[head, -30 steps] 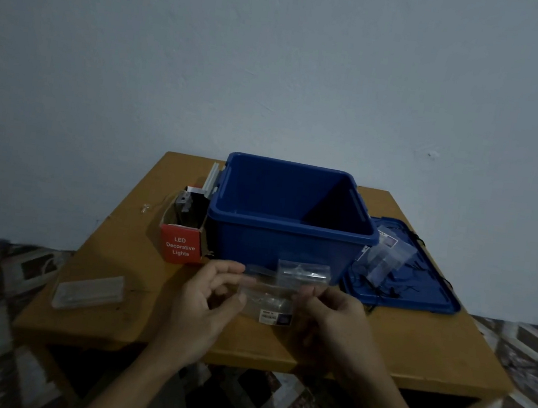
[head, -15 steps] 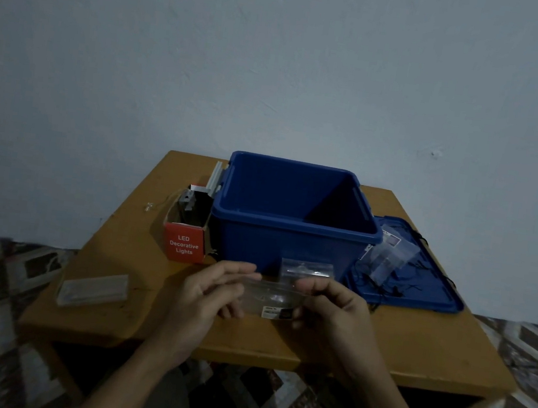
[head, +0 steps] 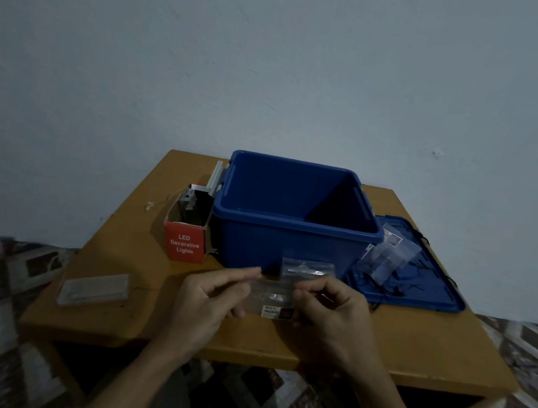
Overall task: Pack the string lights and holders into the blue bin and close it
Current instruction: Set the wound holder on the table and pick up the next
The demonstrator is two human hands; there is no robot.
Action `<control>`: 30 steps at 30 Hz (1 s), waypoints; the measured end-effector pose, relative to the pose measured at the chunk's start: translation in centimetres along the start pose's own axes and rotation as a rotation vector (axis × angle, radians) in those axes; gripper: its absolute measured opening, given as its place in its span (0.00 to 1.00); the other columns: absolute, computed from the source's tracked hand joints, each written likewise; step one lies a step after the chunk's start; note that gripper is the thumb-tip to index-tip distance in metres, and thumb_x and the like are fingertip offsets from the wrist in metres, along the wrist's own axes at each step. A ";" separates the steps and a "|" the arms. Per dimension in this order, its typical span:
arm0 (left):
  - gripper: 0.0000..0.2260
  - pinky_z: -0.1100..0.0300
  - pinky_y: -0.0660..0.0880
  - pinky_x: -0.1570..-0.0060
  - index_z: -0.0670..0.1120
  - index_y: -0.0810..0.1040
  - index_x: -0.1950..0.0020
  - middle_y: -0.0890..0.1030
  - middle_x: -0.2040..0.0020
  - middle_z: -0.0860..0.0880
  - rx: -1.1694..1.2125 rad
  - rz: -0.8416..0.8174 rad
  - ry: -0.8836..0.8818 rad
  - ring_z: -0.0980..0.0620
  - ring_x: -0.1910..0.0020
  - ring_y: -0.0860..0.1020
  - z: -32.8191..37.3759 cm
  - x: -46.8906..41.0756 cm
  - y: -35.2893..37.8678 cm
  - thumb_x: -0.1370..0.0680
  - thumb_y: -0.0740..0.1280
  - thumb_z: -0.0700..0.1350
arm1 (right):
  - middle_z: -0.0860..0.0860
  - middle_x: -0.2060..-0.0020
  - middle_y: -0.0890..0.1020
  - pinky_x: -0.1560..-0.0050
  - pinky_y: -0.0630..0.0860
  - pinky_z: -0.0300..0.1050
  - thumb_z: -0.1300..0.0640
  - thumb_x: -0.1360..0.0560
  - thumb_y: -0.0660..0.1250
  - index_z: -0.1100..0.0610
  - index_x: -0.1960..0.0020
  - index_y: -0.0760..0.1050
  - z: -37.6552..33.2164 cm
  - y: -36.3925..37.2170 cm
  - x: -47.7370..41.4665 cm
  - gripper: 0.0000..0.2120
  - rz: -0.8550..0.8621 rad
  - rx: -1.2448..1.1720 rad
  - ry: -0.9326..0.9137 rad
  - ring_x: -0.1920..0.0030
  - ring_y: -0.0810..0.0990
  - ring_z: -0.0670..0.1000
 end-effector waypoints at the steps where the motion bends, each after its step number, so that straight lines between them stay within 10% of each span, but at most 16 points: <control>1: 0.11 0.63 0.76 0.63 0.50 0.85 0.43 0.85 0.63 0.48 0.007 0.007 0.003 0.51 0.65 0.80 0.0 0.0 0.0 0.22 0.68 0.39 | 0.54 0.61 0.85 0.61 0.81 0.42 0.64 0.24 0.71 0.60 0.56 0.82 0.0 -0.1 0.0 0.02 -0.003 0.028 0.005 0.63 0.83 0.51; 9: 0.09 0.65 0.76 0.66 0.50 0.83 0.43 0.86 0.51 0.53 0.056 0.015 -0.084 0.53 0.68 0.80 0.4 -0.3 0.4 0.22 0.71 0.43 | 0.53 0.59 0.85 0.59 0.80 0.46 0.62 0.25 0.71 0.58 0.57 0.81 -0.3 0.2 -0.2 0.03 0.013 0.134 0.027 0.61 0.83 0.52; 16: 0.08 0.68 0.71 0.70 0.50 0.84 0.50 0.81 0.68 0.59 -0.016 -0.035 -0.187 0.57 0.69 0.75 0.9 -1.1 0.8 0.19 0.65 0.43 | 0.55 0.54 0.82 0.61 0.80 0.47 0.59 0.22 0.69 0.54 0.48 0.78 0.0 0.6 -0.4 0.04 -0.008 0.097 0.074 0.62 0.80 0.49; 30: 0.04 0.65 0.72 0.66 0.54 0.87 0.54 0.84 0.55 0.54 -0.069 -0.101 -0.212 0.62 0.67 0.77 1.4 -1.6 0.7 0.23 0.72 0.50 | 0.53 0.69 0.81 0.68 0.77 0.39 0.60 0.21 0.69 0.58 0.53 0.82 0.0 0.3 -0.6 0.04 -0.048 0.033 0.138 0.70 0.78 0.48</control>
Point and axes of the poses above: each hand's wrist, its own x-axis away from the middle knuckle, its own y-axis out of the palm, z = x × y, the point moved 1 cm from there along -x, towards the middle knuckle
